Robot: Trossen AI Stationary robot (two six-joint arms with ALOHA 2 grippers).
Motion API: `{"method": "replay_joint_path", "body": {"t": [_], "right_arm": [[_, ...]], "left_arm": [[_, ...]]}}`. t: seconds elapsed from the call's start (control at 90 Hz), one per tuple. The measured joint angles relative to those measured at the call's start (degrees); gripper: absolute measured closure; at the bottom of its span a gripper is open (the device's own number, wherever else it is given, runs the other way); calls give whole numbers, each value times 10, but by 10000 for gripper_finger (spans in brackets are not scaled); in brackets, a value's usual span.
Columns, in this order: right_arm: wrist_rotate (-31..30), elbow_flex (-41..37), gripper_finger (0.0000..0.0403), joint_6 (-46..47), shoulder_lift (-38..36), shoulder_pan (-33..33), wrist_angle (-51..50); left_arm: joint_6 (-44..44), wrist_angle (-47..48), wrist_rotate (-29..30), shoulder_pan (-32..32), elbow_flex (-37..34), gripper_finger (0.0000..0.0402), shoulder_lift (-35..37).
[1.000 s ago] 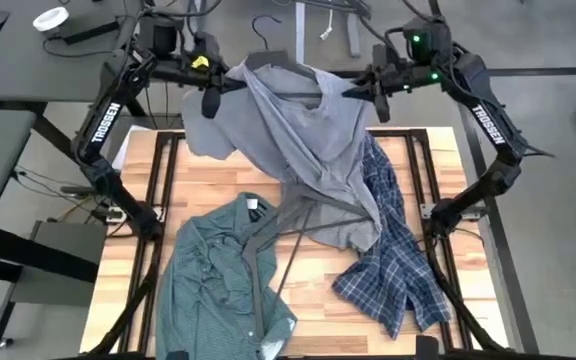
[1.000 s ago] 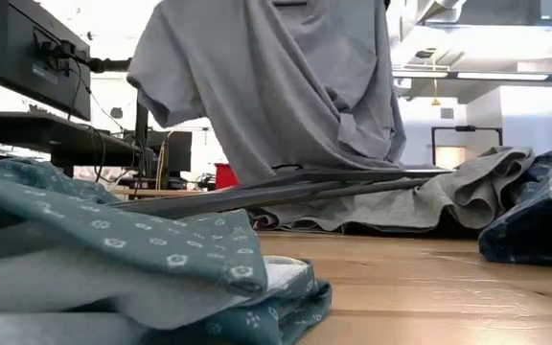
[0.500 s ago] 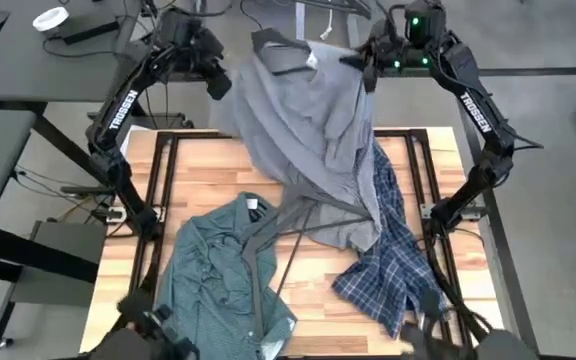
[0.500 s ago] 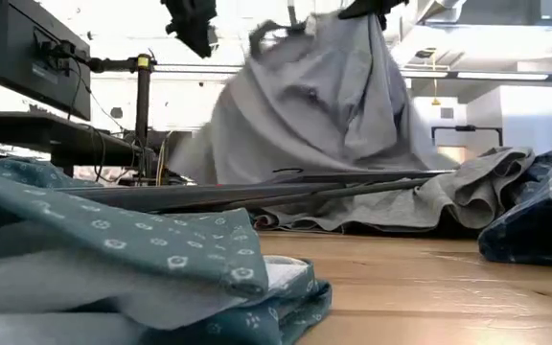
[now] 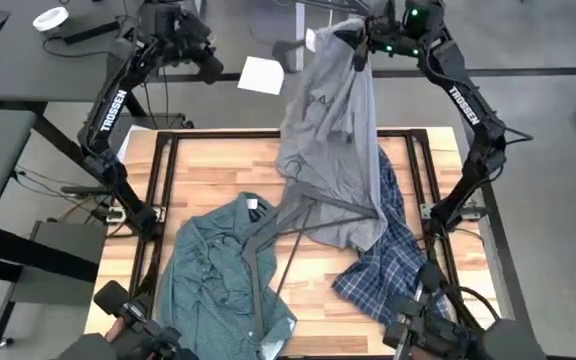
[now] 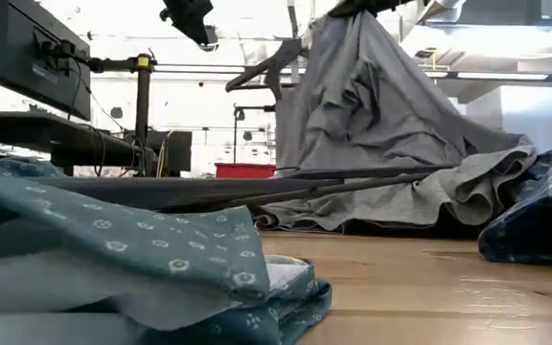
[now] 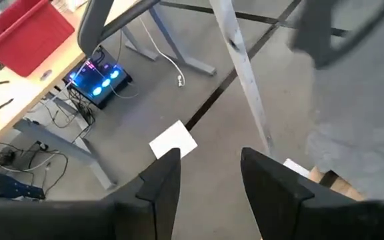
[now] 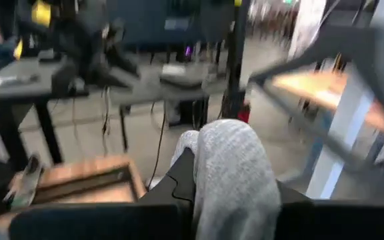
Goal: Hang clothes
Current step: Hang the gray t-shirt on the hanger rack
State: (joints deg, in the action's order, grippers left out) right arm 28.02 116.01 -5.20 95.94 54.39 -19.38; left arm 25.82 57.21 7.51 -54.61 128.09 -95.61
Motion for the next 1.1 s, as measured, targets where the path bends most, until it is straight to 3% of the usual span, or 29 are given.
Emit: {"method": "replay_joint_path", "body": {"t": [0.356,0.778,0.956,1.1], "right_arm": [[-116,0,371,19,-1,17,168],[-119,0,371,18,0,28,258],[-154,20,371,12,0,27,258],[-199,52,371,-30,-2,27,187]], "left_arm": [[-19,-1,-2,0,0,260,0],[-30,20,-2,0,0,260,0],[-31,26,-2,0,0,260,-1],[-31,33,-2,0,0,260,-1]]}}
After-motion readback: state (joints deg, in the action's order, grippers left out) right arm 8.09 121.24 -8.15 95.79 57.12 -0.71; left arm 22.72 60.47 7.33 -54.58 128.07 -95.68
